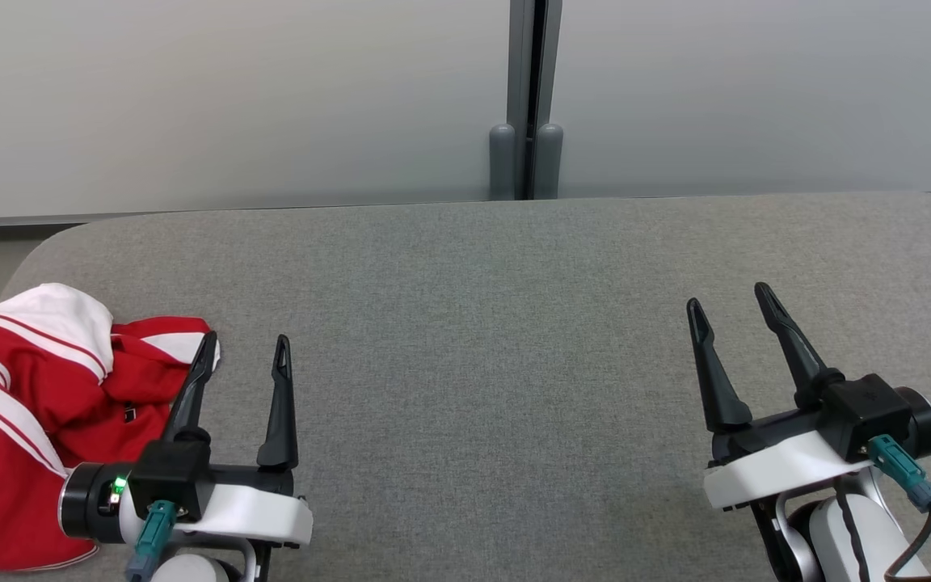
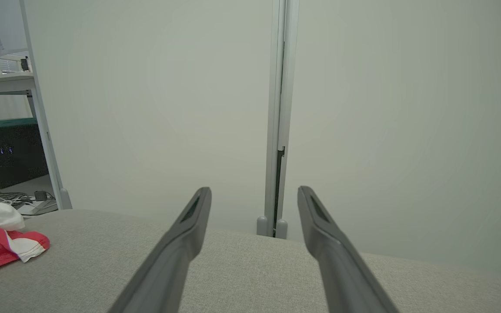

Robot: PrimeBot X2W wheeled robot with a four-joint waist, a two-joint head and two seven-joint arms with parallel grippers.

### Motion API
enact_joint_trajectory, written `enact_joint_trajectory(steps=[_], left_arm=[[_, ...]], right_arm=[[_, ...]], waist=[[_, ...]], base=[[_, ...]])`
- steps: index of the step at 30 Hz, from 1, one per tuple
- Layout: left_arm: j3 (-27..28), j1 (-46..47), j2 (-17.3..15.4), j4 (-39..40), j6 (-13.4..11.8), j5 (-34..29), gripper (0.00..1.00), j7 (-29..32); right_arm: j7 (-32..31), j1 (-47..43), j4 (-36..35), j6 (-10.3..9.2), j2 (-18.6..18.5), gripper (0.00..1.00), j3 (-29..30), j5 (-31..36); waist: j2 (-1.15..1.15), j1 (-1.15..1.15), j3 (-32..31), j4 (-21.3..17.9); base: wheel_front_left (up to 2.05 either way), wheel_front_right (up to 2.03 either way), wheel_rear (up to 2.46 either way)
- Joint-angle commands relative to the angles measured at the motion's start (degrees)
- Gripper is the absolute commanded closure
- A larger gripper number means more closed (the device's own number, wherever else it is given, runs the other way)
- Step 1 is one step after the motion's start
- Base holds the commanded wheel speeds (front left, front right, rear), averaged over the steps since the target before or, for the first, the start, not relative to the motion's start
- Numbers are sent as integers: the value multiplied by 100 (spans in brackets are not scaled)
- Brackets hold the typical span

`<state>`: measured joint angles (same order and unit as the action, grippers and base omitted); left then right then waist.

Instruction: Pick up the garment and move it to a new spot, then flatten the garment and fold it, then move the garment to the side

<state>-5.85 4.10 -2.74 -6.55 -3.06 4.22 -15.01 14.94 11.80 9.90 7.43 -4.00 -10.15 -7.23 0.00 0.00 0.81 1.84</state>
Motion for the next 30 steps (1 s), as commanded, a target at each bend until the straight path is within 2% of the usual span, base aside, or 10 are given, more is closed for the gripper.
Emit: enact_joint_trajectory(steps=[1,10,15,22,30], left_arm=[[12,60,-27,-20,16,41,0,-26],[30,72,-27,-93,29,99,0,-20],[60,63,-28,-144,16,155,0,-20],[130,22,-27,-246,46,252,0,-20],[178,-51,-26,-436,-8,347,0,-20]], right_arm=[[38,18,2,10,-7,0,13,-38],[35,-46,86,10,18,0,16,-174],[34,-89,125,10,36,0,27,-290],[34,-149,123,10,57,0,-29,-345],[34,-206,178,10,67,0,-147,-433]], waist=[[0,0,0,7],[0,0,-17,92],[0,0,-41,277],[0,0,-84,720],[0,0,-151,1445]], base=[[0,0,0],[0,0,0],[0,0,0],[0,0,0],[0,0,0]])
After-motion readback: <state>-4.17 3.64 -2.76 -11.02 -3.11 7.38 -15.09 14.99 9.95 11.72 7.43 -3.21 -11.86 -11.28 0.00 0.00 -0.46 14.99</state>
